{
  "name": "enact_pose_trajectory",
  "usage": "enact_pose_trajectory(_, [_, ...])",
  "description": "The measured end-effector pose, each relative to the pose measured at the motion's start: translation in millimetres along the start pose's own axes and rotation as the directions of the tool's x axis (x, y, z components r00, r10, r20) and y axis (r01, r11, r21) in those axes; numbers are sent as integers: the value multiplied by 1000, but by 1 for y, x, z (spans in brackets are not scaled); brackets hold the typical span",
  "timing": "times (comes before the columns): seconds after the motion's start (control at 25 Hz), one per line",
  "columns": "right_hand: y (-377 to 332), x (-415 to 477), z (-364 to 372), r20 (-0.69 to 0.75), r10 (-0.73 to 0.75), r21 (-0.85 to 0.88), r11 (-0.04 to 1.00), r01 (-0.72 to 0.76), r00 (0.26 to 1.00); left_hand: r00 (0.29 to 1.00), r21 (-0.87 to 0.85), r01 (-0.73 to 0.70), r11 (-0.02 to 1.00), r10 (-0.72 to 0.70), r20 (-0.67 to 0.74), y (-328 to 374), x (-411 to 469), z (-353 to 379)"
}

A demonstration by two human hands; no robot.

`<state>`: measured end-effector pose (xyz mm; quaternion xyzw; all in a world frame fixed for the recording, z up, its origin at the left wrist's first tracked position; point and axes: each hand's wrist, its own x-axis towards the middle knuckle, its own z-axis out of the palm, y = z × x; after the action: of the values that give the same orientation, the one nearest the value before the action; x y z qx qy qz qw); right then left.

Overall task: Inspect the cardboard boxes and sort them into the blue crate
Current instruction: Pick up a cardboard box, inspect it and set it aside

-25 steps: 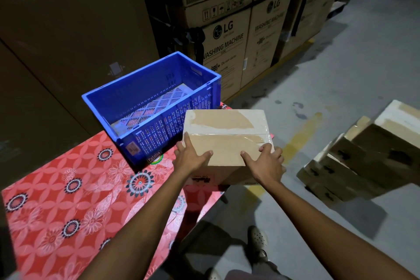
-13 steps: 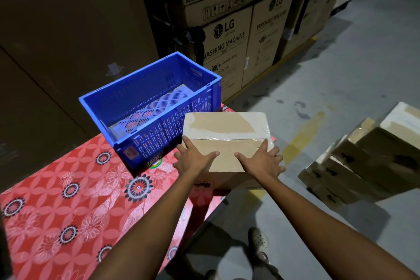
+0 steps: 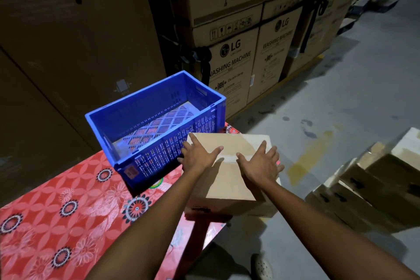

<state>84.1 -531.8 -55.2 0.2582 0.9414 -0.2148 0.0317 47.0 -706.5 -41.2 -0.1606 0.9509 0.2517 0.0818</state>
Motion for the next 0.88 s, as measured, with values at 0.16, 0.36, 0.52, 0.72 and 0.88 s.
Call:
enact_pose_trajectory(0.16, [-14, 30, -1, 45, 97, 54, 994, -100, 994, 994, 2, 109, 994, -109, -10, 23, 16, 14])
enact_pose_trajectory(0.36, [-19, 41, 4, 70, 200, 14, 980, -201, 977, 969, 66, 236, 969, -230, -89, 25, 21, 36])
enact_pose_trajectory(0.52, [-21, 44, 11, 39, 203, -58, 978, -200, 978, 966, 84, 228, 970, -215, -145, 22, 21, 44])
enact_pose_trajectory(0.72, [-18, 43, 5, 71, 172, -61, 984, -168, 982, 966, 62, 235, 970, -225, -128, 24, 21, 44])
enact_pose_trajectory(0.88, [-2, 40, -5, 97, 140, 186, 970, -157, 985, 965, -81, 233, 969, -241, -104, 16, 20, 30])
